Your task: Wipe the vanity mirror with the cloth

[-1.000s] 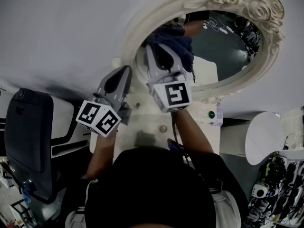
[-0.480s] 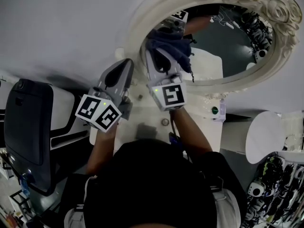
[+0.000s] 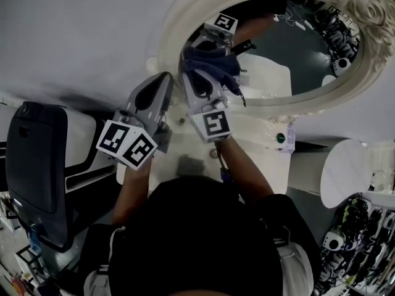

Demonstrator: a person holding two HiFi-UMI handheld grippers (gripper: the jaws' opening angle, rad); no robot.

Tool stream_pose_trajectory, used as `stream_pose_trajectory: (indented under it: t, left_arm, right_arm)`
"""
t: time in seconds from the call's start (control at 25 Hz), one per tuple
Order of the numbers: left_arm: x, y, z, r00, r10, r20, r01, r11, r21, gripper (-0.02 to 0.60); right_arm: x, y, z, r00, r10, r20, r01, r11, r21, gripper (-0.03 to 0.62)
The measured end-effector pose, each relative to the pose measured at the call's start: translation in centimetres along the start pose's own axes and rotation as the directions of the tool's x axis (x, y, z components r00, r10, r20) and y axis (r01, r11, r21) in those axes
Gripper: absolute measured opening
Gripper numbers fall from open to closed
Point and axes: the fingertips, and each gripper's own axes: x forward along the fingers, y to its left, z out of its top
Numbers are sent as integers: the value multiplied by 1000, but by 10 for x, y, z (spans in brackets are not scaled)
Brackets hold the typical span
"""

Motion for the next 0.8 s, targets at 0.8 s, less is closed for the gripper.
stream_pose_trajectory:
  t: [0.8]
  left_arm:
    - [15,-4,-13,999,9,-32,-9,1000,2,2]
  right_arm:
    - [-22,-3,-113,992,53,-111,-35,987,157,38]
